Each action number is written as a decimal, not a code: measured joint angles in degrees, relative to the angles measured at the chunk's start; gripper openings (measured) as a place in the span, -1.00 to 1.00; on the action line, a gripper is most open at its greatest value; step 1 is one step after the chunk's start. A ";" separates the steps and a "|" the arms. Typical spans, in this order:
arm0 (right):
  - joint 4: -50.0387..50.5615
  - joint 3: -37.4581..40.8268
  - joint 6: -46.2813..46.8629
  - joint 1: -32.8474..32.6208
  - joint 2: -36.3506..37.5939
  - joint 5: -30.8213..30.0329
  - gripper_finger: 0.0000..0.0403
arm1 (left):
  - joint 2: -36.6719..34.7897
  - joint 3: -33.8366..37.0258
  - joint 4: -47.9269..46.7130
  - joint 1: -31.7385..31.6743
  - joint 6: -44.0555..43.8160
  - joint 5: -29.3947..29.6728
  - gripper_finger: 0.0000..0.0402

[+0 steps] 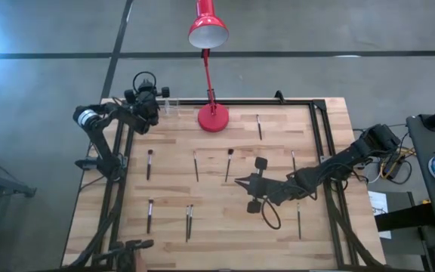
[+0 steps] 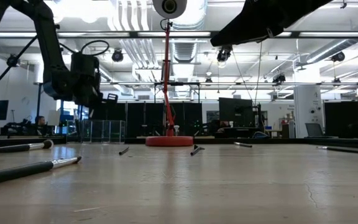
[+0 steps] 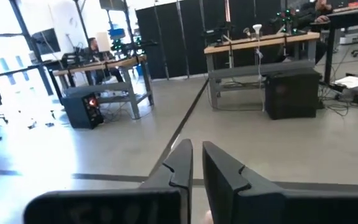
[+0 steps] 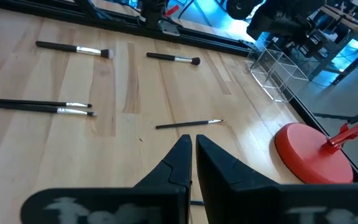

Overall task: Pick & Place Makeup Supplies
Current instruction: Put the makeup brush into the transparent organizer

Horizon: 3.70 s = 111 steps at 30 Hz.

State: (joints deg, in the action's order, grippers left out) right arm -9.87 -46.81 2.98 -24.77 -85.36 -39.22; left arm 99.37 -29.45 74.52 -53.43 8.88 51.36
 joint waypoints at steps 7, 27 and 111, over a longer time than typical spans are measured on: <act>-0.07 0.00 -0.39 0.00 0.00 -0.02 -0.91 | -4.20 1.42 -3.53 0.26 -0.37 0.37 -0.84; 0.32 0.00 10.05 3.32 0.00 0.26 -0.91 | -42.76 7.04 -43.76 13.65 -15.45 -33.08 -1.00; 10.78 3.23 24.06 -11.37 0.07 -8.92 -0.91 | -0.58 -23.90 -103.60 88.64 -89.86 -29.04 -0.40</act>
State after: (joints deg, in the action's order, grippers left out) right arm 0.91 -43.57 27.05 -36.14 -85.30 -48.14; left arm 98.80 -53.36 -29.07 35.21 -80.98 22.32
